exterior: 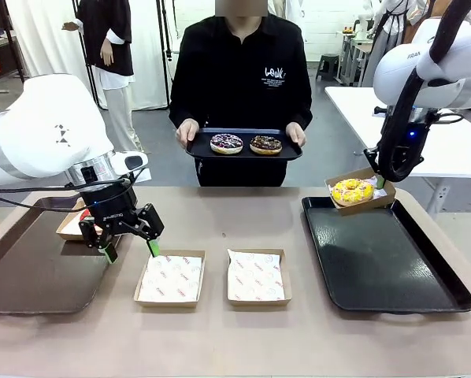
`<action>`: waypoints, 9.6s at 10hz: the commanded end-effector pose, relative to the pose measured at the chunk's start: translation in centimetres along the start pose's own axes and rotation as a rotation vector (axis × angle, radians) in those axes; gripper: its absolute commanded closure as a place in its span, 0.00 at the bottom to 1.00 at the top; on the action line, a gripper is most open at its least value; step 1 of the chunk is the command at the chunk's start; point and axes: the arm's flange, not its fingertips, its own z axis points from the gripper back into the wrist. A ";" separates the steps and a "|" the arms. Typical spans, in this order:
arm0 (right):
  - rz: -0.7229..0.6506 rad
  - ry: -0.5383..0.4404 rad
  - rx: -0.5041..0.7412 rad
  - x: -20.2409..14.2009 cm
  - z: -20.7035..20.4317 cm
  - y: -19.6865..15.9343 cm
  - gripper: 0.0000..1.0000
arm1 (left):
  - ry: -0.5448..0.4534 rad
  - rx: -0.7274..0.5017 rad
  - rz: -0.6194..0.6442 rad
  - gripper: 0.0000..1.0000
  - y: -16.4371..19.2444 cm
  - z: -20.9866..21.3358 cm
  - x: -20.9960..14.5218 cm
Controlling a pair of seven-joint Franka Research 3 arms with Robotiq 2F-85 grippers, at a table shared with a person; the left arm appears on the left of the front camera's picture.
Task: Individually package the donuts and arrange them on the tray.
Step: Place the picked Paper togo box on the Handle tray while simultaneously picking up another Paper togo box from the table with the other hand.
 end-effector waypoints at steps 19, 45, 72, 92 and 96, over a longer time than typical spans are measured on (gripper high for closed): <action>-0.032 -0.025 -0.057 3.1 -6.7 2.2 0.98 | -0.169 0.230 0.119 0.00 -2.4 -4.2 -0.4; -0.026 0.016 -0.068 5.2 -10.4 3.1 0.00 | -0.144 0.176 0.121 1.00 -0.9 -8.3 1.0; -0.027 -0.242 1.045 -22.2 -2.1 -26.6 0.00 | -0.186 0.168 0.161 1.00 -5.3 7.4 11.3; -0.053 -0.203 1.035 -22.3 -2.5 -26.5 0.00 | -0.169 0.150 0.139 1.00 -4.9 7.6 11.2; -0.053 -0.203 1.035 -22.3 -2.5 -26.5 0.00 | -0.169 0.150 0.139 1.00 -4.9 7.6 11.2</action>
